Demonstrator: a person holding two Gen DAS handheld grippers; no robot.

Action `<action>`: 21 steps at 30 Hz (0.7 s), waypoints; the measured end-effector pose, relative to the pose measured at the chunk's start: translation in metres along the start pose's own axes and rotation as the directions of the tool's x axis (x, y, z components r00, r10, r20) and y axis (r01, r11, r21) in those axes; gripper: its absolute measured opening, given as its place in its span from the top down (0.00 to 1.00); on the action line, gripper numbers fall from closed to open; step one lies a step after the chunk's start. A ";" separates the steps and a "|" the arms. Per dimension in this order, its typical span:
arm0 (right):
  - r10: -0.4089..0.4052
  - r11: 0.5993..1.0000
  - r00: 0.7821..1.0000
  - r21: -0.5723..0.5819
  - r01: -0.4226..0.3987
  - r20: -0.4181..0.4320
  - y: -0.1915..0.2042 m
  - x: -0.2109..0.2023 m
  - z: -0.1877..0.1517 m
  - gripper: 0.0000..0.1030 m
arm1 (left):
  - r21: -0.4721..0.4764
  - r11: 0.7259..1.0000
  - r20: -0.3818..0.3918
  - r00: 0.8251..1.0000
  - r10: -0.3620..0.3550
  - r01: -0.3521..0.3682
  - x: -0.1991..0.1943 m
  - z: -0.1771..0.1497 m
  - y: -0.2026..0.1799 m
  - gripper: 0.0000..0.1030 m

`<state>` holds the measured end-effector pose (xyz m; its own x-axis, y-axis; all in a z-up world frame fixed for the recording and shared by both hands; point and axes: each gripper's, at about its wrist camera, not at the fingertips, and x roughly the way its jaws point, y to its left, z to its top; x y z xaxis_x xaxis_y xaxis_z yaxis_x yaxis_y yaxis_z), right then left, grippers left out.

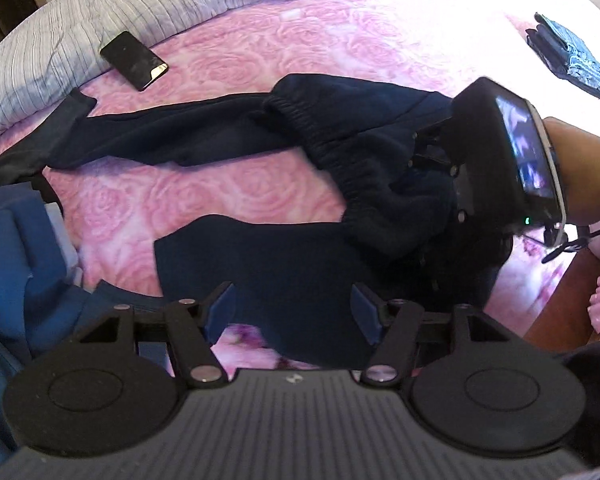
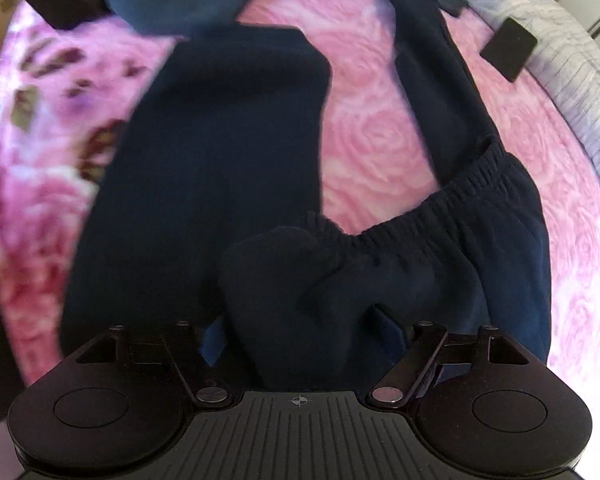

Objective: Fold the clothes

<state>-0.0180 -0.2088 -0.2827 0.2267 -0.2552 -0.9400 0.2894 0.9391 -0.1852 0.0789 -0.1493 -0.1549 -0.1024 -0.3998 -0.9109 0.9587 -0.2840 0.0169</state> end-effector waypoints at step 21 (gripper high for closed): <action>-0.419 0.234 0.903 0.972 0.009 0.092 -0.190 -0.275 -0.257 0.89 | 0.447 0.871 0.180 0.934 -0.309 0.202 0.089 0.203 -0.111 0.29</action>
